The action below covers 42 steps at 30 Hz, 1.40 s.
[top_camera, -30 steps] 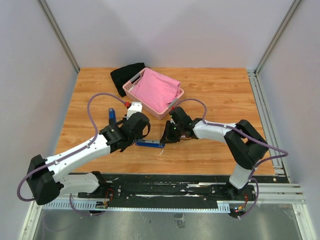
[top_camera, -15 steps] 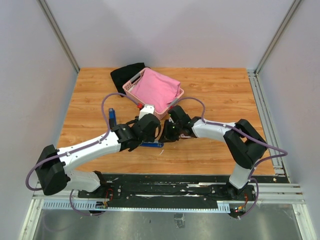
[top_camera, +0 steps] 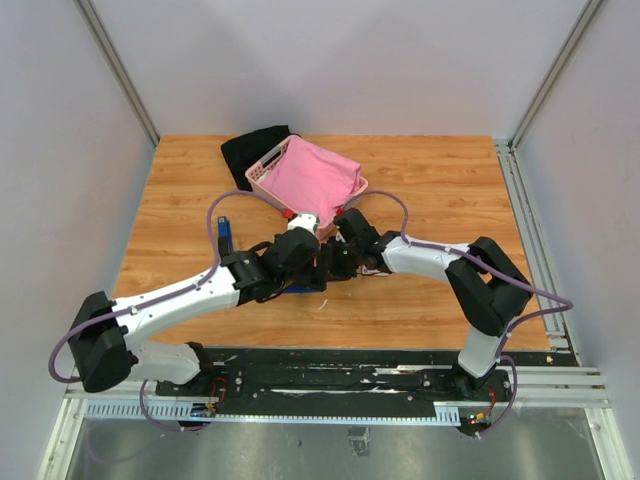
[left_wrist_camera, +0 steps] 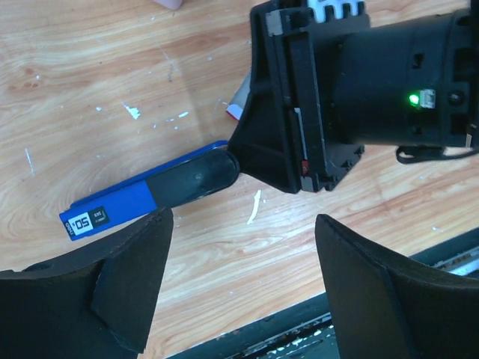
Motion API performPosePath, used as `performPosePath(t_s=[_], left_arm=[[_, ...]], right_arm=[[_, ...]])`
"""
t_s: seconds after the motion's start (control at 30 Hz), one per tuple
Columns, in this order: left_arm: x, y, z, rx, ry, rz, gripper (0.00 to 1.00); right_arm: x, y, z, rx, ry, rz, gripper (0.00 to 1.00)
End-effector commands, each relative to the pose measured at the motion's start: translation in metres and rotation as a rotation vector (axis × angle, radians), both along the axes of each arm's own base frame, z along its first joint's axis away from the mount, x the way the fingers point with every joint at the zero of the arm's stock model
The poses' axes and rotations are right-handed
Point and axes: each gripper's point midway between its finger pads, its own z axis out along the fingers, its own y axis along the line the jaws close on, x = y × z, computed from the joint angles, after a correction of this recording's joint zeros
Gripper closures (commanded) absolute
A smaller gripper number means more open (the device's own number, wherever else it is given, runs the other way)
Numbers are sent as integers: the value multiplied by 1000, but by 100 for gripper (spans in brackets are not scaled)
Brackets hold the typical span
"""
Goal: Load the staples into the stapler
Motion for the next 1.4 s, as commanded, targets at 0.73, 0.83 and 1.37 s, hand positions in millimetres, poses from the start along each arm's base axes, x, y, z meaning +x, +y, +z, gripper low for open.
performPosePath(t_s=[0.73,0.83,1.37], left_arm=[[23,55,-37,147,-386,-535,6],[27,55,-49,183,-350,-543,5],[9,-15,-64,78,-221,-735,71]], right_arm=[[28,-97,66,-44,-293,42,40],[29,-99,72,-25,-306,39,40],[22,-107,79,15,-319,-14,44]])
